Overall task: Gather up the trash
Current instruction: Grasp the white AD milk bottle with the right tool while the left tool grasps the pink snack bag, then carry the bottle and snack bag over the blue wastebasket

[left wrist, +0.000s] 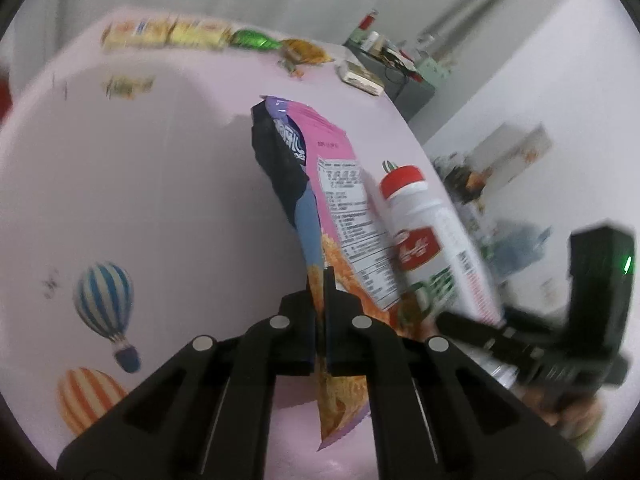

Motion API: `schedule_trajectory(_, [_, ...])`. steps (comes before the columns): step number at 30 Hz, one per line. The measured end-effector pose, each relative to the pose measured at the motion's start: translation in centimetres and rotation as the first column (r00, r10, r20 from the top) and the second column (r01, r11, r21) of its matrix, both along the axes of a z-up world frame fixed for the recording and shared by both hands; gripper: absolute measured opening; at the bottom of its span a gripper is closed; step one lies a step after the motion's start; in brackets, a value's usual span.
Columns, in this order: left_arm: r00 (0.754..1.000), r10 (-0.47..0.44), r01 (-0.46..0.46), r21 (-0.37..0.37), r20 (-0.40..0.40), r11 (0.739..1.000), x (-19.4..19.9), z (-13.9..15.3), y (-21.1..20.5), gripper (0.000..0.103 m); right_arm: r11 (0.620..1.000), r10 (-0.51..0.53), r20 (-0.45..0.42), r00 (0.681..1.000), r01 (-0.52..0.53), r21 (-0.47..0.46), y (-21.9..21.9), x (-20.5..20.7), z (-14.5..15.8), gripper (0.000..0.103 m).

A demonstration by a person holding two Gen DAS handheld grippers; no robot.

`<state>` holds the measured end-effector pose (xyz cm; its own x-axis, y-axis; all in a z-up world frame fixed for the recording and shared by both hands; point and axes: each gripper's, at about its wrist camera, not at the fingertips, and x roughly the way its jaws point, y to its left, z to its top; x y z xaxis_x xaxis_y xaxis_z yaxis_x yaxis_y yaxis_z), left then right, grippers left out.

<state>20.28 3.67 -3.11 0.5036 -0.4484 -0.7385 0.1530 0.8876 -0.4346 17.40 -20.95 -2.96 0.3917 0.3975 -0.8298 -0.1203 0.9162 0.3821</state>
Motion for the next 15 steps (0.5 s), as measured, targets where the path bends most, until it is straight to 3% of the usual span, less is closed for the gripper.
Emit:
schedule_trajectory(7, [0.992,-0.083,0.065,0.190,0.090,0.980,-1.7,2.3,-2.3,0.000,0.997,-0.072,-0.038,0.997,0.071,-0.013,-2.9,-0.6,-0.8,0.062])
schedule_trajectory(15, [0.985,-0.109,0.074,0.244,0.132,0.967,-3.2,3.6,-3.3,0.000,0.995,-0.095,-0.073,0.993,0.097,0.028,-3.7,0.4,-1.4,0.068])
